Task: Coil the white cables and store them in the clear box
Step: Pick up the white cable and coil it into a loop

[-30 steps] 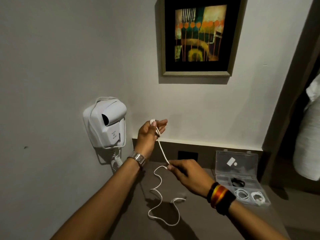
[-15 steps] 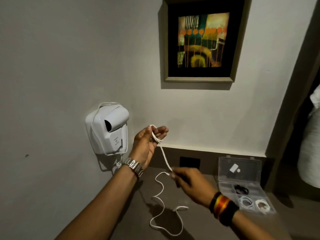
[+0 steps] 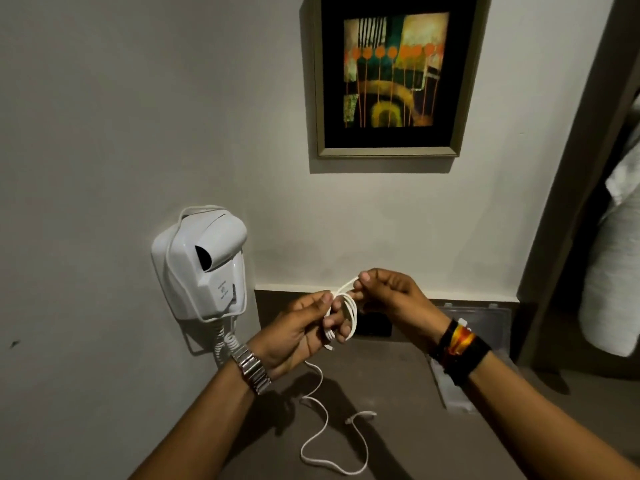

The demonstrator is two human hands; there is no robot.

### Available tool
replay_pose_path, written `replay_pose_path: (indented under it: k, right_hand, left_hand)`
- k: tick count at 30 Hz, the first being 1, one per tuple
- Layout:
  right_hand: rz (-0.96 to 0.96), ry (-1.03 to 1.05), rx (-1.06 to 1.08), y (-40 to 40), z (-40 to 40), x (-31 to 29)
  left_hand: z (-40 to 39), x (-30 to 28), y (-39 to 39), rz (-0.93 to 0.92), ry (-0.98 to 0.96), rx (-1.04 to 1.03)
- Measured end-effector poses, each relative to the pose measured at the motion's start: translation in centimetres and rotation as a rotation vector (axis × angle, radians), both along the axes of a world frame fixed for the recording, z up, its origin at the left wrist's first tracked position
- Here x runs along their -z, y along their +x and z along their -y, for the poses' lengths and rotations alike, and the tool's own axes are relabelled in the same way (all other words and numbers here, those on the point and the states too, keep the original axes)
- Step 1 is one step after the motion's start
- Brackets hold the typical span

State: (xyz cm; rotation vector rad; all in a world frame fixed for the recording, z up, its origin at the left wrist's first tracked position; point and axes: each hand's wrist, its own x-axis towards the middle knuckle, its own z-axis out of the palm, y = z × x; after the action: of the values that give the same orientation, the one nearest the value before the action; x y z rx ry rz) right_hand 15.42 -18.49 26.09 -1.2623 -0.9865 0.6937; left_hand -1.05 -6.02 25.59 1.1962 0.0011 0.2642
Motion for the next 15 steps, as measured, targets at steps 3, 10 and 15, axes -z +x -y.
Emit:
replay_pose_path:
  k: [3,10,15]
  right_hand:
    - [-0.064,-0.039,-0.013,-0.3,-0.4,0.5]
    - [-0.099,-0.03,0.034,-1.2,-1.6,2.3]
    - [0.777,-0.025,0.408,-0.7,0.0,3.2]
  left_hand:
    - [-1.2,1.0,-0.2,-0.054,0.049,-0.096]
    - [-2.1,2.0,-0.5,-0.117,0.972,-0.495]
    - [-2.1,2.0,-0.1,-0.103,0.381,-0.223]
